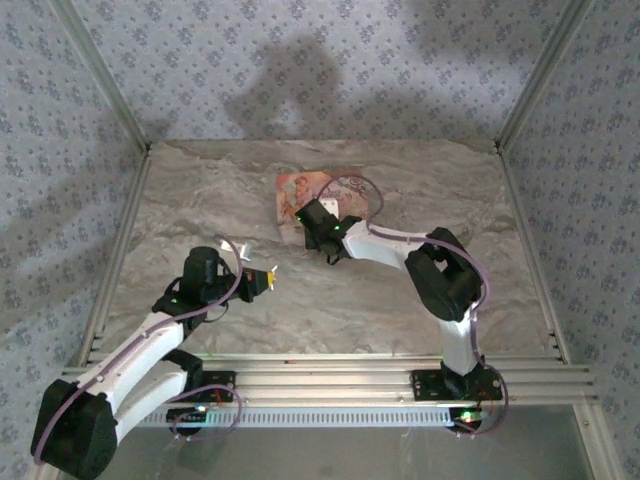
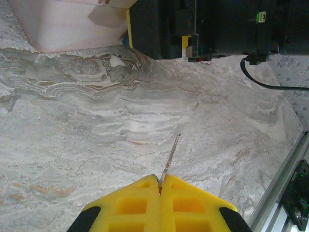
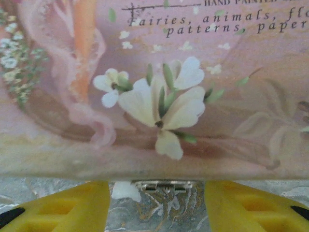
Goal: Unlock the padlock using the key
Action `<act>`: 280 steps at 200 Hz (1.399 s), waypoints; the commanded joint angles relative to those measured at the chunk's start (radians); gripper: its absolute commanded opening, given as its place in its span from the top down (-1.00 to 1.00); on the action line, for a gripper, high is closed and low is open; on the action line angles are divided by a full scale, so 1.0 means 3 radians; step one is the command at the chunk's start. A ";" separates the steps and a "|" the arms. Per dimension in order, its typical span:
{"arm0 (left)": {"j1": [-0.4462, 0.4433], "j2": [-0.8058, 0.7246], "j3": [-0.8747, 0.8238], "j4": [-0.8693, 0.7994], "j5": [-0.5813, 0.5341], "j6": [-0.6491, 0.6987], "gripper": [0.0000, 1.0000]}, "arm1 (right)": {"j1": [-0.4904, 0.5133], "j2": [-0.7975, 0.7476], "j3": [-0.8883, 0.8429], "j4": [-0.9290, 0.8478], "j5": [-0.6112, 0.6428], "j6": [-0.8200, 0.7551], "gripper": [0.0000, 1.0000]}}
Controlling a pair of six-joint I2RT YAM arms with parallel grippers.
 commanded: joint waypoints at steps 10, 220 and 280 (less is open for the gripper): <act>0.0036 -0.0113 -0.0042 0.0037 -0.0012 0.0105 1.00 | -0.0031 0.0153 0.0151 -0.0126 0.0152 0.0133 -0.07; 0.0056 -0.0576 -0.0212 -0.0132 -0.0018 0.0132 1.00 | -0.0108 0.0349 0.0219 0.0013 0.0168 0.0033 0.49; 0.0056 -0.0482 -0.0205 0.0010 0.0053 0.0113 1.00 | -0.0130 0.0110 0.0262 -0.0276 -0.0254 -0.0083 0.80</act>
